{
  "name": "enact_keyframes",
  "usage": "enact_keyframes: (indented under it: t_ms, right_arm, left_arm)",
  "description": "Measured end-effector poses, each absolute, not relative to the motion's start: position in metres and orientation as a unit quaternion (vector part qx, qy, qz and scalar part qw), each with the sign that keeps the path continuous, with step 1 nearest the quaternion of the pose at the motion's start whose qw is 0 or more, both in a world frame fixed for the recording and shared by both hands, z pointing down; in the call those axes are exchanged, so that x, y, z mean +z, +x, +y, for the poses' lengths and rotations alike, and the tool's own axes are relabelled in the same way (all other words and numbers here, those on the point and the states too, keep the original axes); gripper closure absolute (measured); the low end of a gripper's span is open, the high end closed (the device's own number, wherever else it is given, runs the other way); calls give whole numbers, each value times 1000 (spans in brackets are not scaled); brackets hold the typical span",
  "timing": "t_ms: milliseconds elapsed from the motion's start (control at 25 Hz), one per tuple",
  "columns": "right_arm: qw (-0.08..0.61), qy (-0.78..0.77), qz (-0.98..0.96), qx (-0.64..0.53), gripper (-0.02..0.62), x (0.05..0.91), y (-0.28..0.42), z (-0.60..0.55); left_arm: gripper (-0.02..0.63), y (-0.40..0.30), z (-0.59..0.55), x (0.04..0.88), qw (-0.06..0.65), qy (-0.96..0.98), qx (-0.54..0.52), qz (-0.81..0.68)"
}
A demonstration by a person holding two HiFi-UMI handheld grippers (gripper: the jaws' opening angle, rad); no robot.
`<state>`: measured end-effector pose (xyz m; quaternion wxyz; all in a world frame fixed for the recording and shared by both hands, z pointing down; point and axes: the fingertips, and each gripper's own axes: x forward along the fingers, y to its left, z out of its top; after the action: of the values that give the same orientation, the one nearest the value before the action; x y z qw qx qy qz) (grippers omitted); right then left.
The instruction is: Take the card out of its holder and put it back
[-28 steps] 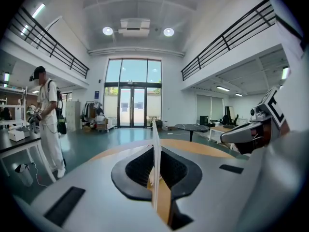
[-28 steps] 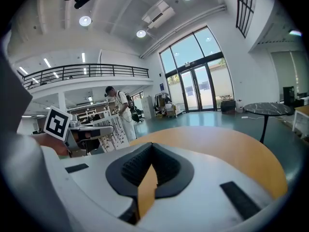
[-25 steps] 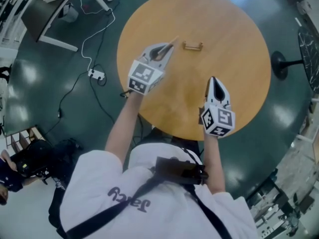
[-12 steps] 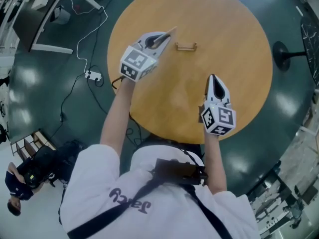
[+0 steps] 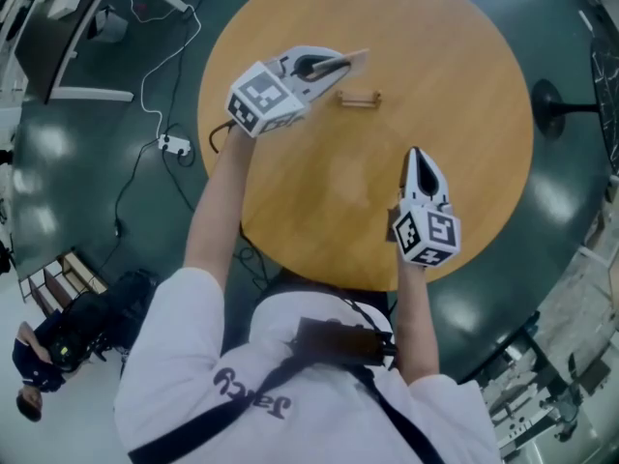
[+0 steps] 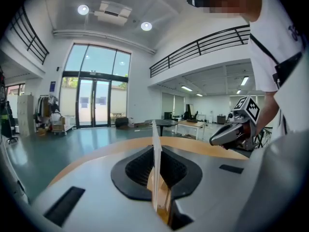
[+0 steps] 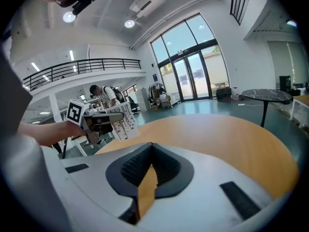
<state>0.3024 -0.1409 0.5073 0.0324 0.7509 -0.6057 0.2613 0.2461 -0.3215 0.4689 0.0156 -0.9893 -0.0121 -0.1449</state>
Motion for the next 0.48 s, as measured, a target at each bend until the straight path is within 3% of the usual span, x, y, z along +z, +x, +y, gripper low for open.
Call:
enact_keyframes:
  t_ms: [480]
  right_arm:
    - [39,744,-607,277,577,521,305,-145]
  left_arm:
    - [580,279,-285,487,14,-980,-141,-141]
